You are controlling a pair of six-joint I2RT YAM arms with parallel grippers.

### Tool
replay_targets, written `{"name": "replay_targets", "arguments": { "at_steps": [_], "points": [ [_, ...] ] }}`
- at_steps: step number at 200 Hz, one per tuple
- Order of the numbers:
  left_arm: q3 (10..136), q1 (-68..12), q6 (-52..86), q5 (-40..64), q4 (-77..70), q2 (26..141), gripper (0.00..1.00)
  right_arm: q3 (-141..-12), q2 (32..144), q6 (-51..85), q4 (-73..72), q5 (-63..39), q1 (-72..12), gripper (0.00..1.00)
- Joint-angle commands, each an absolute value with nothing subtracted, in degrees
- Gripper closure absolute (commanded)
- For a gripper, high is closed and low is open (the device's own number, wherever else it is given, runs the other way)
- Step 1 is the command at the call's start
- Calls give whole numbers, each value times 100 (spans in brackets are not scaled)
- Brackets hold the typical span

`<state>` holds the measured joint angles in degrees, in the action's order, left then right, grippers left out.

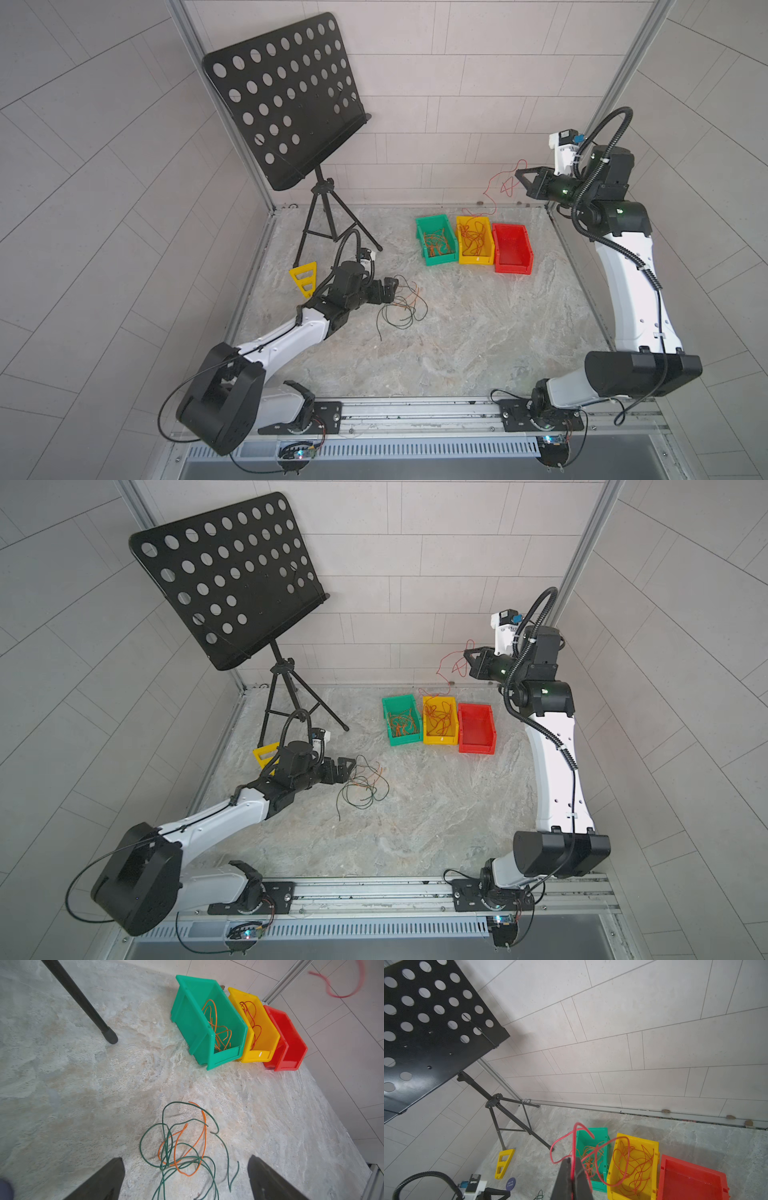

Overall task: Untangle and sort cables by color
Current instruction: Place the cable in the bin.

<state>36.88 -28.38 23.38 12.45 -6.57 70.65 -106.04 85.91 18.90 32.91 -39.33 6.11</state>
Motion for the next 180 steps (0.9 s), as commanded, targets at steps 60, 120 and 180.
{"name": "replay_targets", "arguments": {
  "at_steps": [60, 120, 180],
  "points": [
    [4324, -2786, 1913, 727, 1075, 5464, 0, -11013, 9482, 1520, 3447, -3784, 620, 100],
    [4221, -2770, 1773, 294, 1334, 4863, 0, -11495, 9886, 1503, 3597, -3826, 616, 100],
    [4169, -2770, 1743, 141, 1381, 4761, 0, -11965, 10043, 1499, 3785, -3837, 598, 100]
  ]
}}
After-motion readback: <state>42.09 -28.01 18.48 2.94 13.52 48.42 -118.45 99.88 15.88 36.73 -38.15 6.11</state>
